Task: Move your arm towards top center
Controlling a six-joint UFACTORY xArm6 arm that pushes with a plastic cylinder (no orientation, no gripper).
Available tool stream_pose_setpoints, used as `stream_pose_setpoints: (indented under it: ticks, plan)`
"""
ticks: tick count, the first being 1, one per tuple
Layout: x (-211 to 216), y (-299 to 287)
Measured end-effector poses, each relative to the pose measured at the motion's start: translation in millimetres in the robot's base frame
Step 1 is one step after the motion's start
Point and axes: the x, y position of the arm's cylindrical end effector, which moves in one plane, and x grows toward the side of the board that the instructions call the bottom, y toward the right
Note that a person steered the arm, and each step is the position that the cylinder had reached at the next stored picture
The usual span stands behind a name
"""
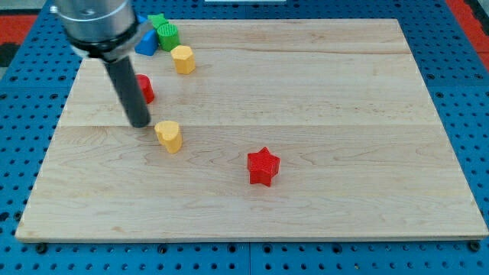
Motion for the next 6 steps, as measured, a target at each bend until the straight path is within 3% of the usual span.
stream_pose_setpoints:
  ticks: [1, 2, 3, 4, 6]
  plan:
    - [-21.0, 66.8]
    - [-79.4, 128.3]
    - [-159.0, 146.5]
    - [-231.1, 104.2]
    - [-247.6, -32.0]
